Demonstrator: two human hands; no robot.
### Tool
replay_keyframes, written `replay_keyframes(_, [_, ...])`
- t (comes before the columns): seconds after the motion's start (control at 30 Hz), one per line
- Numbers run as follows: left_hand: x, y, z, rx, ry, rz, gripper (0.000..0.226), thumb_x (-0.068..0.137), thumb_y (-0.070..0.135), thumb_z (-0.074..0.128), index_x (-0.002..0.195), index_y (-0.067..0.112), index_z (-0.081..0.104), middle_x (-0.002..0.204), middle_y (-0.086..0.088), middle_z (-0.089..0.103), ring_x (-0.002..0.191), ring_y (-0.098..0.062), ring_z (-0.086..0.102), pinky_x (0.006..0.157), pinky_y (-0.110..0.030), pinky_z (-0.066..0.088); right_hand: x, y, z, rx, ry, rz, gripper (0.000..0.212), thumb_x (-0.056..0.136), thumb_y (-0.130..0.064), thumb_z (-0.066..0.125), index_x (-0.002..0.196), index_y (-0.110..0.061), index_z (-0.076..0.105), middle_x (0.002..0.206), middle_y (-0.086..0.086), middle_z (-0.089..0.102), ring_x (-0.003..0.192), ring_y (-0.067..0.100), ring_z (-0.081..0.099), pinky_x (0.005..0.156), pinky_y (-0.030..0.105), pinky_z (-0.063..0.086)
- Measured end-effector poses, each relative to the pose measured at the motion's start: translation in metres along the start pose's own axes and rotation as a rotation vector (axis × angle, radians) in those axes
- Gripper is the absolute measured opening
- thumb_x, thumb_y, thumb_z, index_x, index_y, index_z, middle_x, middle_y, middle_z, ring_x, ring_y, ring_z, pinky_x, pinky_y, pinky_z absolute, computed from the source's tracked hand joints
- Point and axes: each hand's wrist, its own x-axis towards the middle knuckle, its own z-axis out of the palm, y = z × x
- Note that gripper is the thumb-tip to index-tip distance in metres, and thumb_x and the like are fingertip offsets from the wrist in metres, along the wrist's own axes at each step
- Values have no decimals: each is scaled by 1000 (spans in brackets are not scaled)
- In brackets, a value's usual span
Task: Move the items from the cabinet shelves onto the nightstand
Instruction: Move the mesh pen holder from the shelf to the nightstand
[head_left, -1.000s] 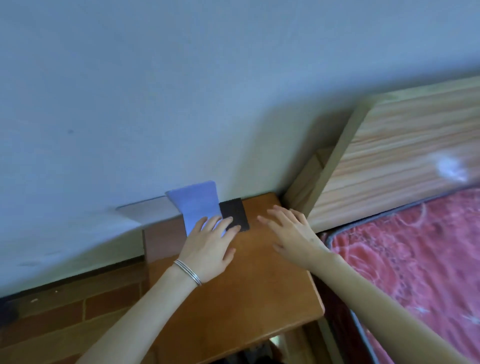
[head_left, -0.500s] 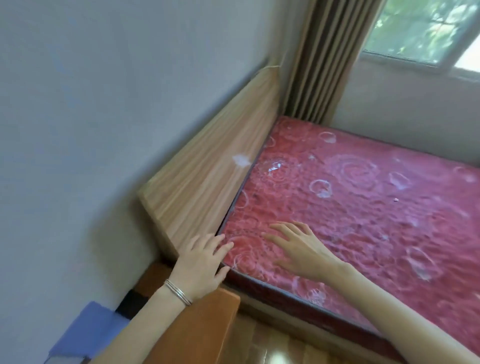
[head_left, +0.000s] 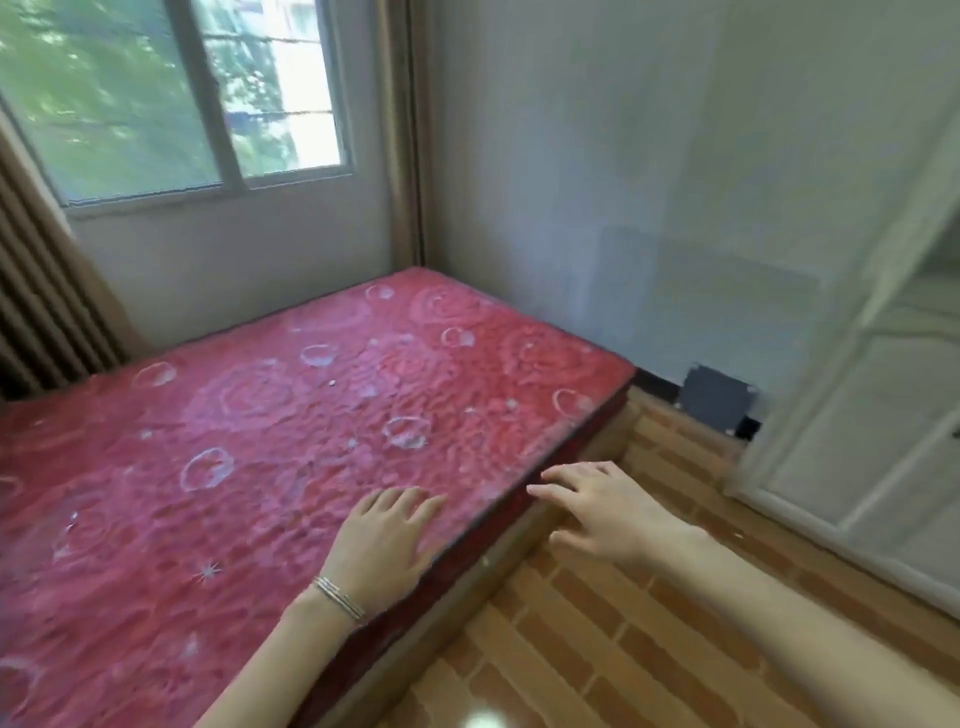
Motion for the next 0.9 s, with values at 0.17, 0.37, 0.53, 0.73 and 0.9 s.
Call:
replay_keyframes(0.17, [113,192,8,-119,84,352,46,81,47,40,112,25,66,106,6,68,101,-18,63,87,-37,51,-179,120,-6,12,-14,358,56,91,-51,44,142,-32,29,148,0,31,135,18,28,108,37,27])
replay_keyframes(0.37, [189,378,0,-189,145,625,44,77,47,40,110,30,65,103,11,66,98,-12,63,86,-35,51,-345,210,-26,17,-1,599,54,91,-55,40,140,-35,30,146,-6,33,134,14,29,109,36,24])
replay_keyframes(0.53, [242,495,-13,-220,212,800,46,81,49,38,117,30,60,110,8,66,102,-15,62,88,-39,50,-446,246,-48,26,90,802,55,91,-57,37,141,-34,31,144,-10,35,131,9,30,108,32,25])
replay_keyframes(0.73, [287,608,-25,-293,231,967,46,81,50,38,116,31,61,107,12,66,99,-11,62,86,-34,50,-543,285,-56,39,149,1027,52,92,-56,36,140,-34,32,142,-13,38,129,7,32,106,29,27])
replay_keyframes(0.9, [323,672,-4,-319,203,1060,45,81,51,38,114,32,62,105,12,66,97,-11,63,85,-35,51,-582,329,-51,36,136,1112,50,93,-53,36,140,-34,33,140,-13,39,128,7,33,104,28,26])
